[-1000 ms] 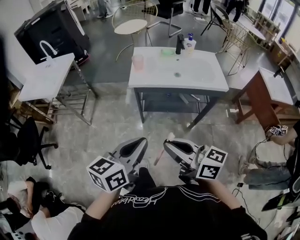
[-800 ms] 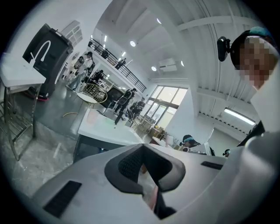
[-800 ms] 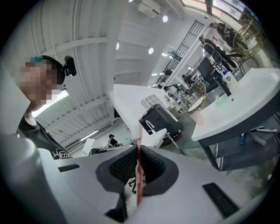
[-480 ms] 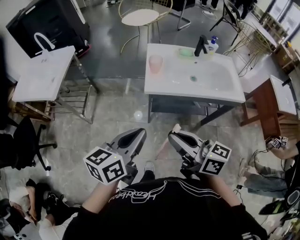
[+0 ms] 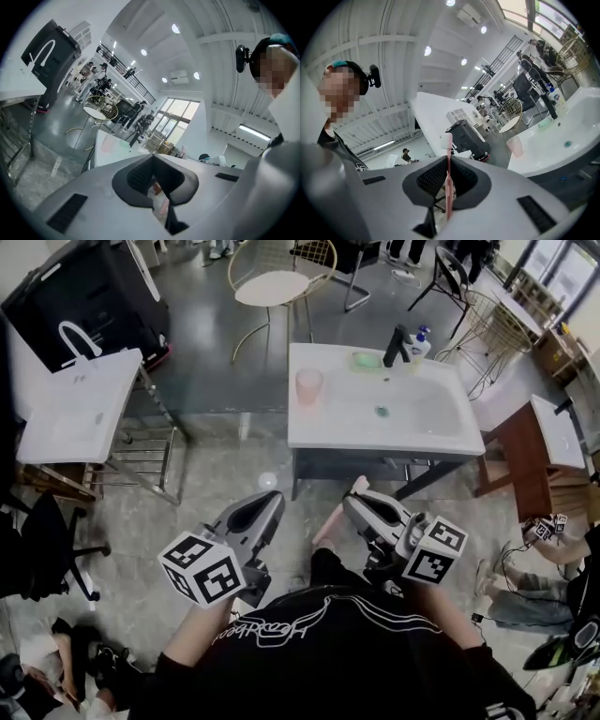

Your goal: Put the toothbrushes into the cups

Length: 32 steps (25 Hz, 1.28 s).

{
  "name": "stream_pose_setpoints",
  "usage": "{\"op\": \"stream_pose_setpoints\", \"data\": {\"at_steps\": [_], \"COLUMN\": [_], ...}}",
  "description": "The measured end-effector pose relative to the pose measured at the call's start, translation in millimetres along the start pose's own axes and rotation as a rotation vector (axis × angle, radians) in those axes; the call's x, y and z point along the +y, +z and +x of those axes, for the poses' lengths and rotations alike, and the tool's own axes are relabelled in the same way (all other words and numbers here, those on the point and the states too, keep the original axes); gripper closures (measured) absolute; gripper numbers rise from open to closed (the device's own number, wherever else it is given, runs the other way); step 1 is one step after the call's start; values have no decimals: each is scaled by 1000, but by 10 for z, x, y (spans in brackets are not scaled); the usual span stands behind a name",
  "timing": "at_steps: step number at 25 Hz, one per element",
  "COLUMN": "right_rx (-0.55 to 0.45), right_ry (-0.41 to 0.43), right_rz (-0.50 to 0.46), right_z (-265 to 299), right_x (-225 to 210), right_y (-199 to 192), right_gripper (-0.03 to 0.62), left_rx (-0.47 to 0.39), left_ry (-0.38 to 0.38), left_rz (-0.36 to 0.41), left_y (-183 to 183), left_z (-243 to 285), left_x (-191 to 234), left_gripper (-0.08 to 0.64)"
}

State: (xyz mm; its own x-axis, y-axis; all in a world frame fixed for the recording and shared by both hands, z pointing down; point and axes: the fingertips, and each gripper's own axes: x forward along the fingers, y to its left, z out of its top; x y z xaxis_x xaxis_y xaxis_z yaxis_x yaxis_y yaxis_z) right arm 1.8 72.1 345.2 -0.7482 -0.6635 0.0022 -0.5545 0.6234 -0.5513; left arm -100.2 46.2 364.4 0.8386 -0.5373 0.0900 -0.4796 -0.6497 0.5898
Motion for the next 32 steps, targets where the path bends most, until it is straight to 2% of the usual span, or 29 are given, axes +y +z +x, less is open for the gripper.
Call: {"op": "stream_pose_setpoints", "data": {"at_steps": [3,9,18,25,32], "right_rx": [-27,-65,-50,-27,-19], "right_ry": [-3,23,72,69,69], "right_rz": [-5,19,69,69,43], "right_z": [47,176,678,1047,1258], "right_x": [-98,-481,-1200,-1816,-2259], "right_y": [165,409,766,1104,1363], "right_gripper": [551,551,551,551,551], "left_rx": [7,7,30,73,82], "left_ry": [1,55,138,158,196], "left_rz": [-11,42,7,-42,-71], "left_y": [63,254,547,666,746], "left_z": [81,306,895,1498,1870], "left_x": [50,214,750,1174,1520], "left_gripper": [555,555,555,555,555]}}
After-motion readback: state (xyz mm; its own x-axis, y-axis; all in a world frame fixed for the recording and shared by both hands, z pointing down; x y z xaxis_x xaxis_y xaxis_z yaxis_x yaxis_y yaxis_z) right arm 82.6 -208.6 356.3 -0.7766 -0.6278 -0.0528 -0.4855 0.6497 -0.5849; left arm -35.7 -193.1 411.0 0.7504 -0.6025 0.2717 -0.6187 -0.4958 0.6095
